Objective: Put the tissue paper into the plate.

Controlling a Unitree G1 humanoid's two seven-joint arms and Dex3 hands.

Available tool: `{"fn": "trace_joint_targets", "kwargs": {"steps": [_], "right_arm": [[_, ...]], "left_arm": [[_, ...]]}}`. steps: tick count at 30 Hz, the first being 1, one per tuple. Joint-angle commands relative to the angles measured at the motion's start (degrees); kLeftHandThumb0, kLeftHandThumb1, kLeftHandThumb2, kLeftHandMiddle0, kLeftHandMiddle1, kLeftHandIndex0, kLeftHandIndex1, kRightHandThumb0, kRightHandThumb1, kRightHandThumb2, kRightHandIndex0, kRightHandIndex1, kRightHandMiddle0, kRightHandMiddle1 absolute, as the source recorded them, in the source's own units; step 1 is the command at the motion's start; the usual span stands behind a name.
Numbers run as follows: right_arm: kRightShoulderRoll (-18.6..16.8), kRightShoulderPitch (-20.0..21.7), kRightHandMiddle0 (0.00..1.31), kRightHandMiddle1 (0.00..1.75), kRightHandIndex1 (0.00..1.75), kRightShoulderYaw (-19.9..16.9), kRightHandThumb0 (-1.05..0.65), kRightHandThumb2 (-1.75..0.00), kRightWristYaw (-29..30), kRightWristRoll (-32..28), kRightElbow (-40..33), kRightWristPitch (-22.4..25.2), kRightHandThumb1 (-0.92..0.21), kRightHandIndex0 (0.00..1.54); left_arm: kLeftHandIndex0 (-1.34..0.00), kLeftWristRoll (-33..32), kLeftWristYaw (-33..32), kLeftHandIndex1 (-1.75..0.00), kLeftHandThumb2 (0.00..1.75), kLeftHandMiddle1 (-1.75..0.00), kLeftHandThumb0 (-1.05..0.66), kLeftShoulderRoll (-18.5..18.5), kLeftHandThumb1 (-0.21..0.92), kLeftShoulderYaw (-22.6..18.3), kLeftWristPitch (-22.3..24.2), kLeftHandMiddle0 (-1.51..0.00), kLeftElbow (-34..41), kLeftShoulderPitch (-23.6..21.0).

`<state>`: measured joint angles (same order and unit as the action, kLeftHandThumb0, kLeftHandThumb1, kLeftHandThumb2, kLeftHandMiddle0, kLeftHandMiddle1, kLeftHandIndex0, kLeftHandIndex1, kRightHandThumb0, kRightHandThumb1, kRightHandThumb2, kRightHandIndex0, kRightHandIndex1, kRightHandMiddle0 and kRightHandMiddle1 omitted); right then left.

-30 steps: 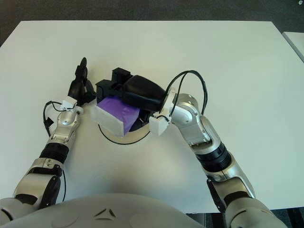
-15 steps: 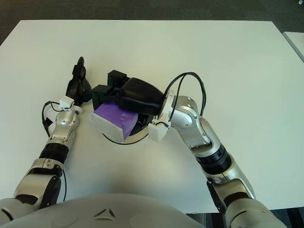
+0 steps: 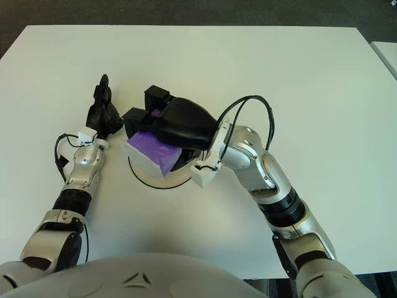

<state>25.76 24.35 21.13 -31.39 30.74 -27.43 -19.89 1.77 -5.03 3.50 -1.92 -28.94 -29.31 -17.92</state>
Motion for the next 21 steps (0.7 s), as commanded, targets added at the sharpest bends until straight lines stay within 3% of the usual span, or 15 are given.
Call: {"fn": "trace_joint_targets", "kwargs": {"steps": [1, 3, 7, 9, 10, 11, 12, 14, 15, 17, 21], "right_arm": [[1.7, 1.4, 0.04, 0.53, 0.55, -0.2, -0.77, -0.92, -1.6, 1.1, -1.2, -1.4, -0.87, 0.05], [2.4, 2.3, 0.01, 0.28, 0.3, -0.4, -0.84, -0.92, -1.6, 1.8, -0.3, -2.4, -0.9, 0.02], [2.9, 2.6, 0.0, 0.08, 0.12, -0.5, -0.89, -0.92, -1.0, 3.6, 0.2, -3.5, -0.92, 0.0], [2.9, 2.7, 0.0, 0.04, 0.07, -0.5, -0.91, -0.92, -0.8, 4.0, 0.5, -3.6, -0.92, 0.0], [2.9, 2.7, 0.0, 0.02, 0.04, -0.6, -0.92, -0.92, -0.7, 4.1, 0.5, -3.7, -0.92, 0.0], [3.0, 2.8, 0.0, 0.02, 0.04, -0.6, -0.92, -0.92, -0.7, 4.2, 0.7, -3.7, -0.92, 0.0], [3.1, 3.0, 0.0, 0.01, 0.03, -0.6, -0.93, -0.92, -0.8, 4.4, 1.0, -3.6, -0.92, 0.0], [3.2, 3.2, 0.0, 0.0, 0.01, -0.6, -0.93, -0.91, -0.9, 4.5, 1.2, -3.6, -0.92, 0.0], [3.3, 3.6, 0.0, 0.0, 0.01, -0.6, -0.93, -0.91, -1.2, 4.6, 1.5, -3.5, -0.92, 0.0], [3.5, 4.4, 0.0, 0.0, 0.0, -0.7, -0.94, -0.9, -1.8, 4.7, 1.9, -3.4, -0.92, 0.0], [3.8, 5.5, 0.0, 0.0, 0.0, -0.7, -0.95, -0.89, -2.7, 4.7, 2.5, -3.1, -0.92, 0.0]], "left_arm": [[0.0, 0.4, -1.2, 0.0, 1.07, 0.0, -0.91, -4.6, 0.92, 1.5, 0.3, 0.0, -4.6, 5.9], [0.0, -2.1, -0.1, 0.0, 1.07, 0.0, -0.9, -5.9, 0.92, 0.7, 1.0, 0.0, -3.9, 6.0], [0.0, -5.4, 1.3, 0.0, 1.06, 0.0, -0.89, -7.8, 0.92, 0.0, 3.1, 0.0, -2.3, 6.4], [-0.01, 16.2, -2.5, -0.01, 1.12, -0.01, -0.83, 2.1, 0.92, 6.8, 9.3, -0.02, 7.0, 8.4], [-0.01, 22.5, -3.6, -0.15, 1.23, -0.05, -0.72, 4.9, 0.91, 8.7, 11.2, -0.06, 9.7, 9.1], [-0.01, 20.2, 1.5, -0.18, 1.26, -0.06, -0.69, 7.4, 0.91, 8.9, 6.6, -0.07, 12.4, 9.8], [0.0, 5.8, 10.5, -0.18, 1.27, -0.06, -0.67, 4.9, 0.91, 7.2, 2.1, -0.07, 12.9, 10.2], [0.0, -11.2, 20.7, -0.41, 1.13, -0.17, -0.68, 1.6, 0.92, 5.3, -2.4, -0.12, 13.6, 10.9], [0.0, -13.4, 22.4, -0.5, 1.06, -0.2, -0.69, 1.3, 0.92, 5.1, -2.8, -0.14, 13.2, 10.8], [0.0, -12.7, 23.2, -0.52, 1.05, -0.21, -0.71, 2.1, 0.92, 5.0, -3.3, -0.13, 12.7, 10.8], [0.0, -10.2, 22.0, -0.43, 1.09, -0.19, -0.74, 3.0, 0.92, 4.3, -2.3, -0.08, 14.7, 11.9]]}}
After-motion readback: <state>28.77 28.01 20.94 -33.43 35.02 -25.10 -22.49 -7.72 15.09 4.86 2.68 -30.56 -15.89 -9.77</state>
